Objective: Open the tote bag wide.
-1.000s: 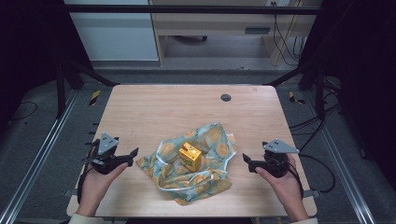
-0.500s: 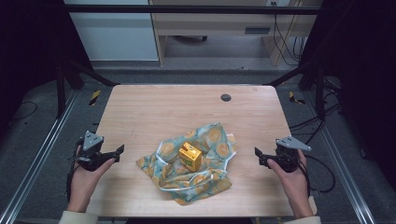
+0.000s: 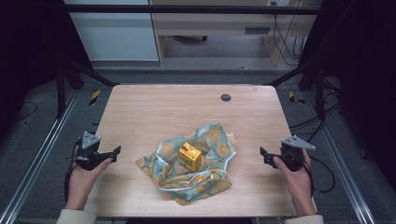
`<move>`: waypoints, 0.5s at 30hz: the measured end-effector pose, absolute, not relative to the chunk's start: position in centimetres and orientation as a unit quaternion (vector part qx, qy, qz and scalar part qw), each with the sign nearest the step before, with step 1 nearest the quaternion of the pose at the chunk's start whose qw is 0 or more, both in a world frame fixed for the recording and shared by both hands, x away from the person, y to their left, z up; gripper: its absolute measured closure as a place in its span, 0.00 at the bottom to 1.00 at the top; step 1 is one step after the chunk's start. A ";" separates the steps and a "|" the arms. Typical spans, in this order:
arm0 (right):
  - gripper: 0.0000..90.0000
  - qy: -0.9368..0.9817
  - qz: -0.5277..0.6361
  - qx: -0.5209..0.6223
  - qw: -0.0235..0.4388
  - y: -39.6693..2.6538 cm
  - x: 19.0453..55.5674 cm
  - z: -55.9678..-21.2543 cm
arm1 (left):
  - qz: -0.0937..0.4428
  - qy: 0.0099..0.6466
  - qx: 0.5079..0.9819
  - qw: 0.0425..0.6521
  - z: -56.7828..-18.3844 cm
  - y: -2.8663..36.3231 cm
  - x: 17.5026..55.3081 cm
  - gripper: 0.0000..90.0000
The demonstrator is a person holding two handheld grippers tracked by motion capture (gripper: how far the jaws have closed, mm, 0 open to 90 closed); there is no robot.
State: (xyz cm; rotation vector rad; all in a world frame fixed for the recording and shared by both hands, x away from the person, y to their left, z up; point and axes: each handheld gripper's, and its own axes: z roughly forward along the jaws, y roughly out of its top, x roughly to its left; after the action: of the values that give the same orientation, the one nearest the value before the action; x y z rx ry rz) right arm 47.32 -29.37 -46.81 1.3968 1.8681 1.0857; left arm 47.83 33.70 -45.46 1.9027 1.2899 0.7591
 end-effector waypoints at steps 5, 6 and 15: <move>0.07 0.697 0.399 0.528 0.278 -29.8 47.7 -47.3 | 0.288 0.501 0.741 0.343 -46.1 33.8 48.2 0.12; 0.07 0.698 0.398 0.529 0.275 -29.9 47.7 -47.4 | 0.288 0.500 0.742 0.342 -46.1 33.8 48.2 0.12; 0.06 0.706 0.392 0.531 0.256 -29.9 48.0 -48.2 | 0.275 0.491 0.760 0.324 -47.2 33.3 48.8 0.08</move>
State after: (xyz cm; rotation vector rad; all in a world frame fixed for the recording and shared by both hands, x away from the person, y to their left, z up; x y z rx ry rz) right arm 47.98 -29.87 -48.21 1.4413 1.9167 1.0645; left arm 48.78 33.31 -47.16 1.9942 1.2885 0.7209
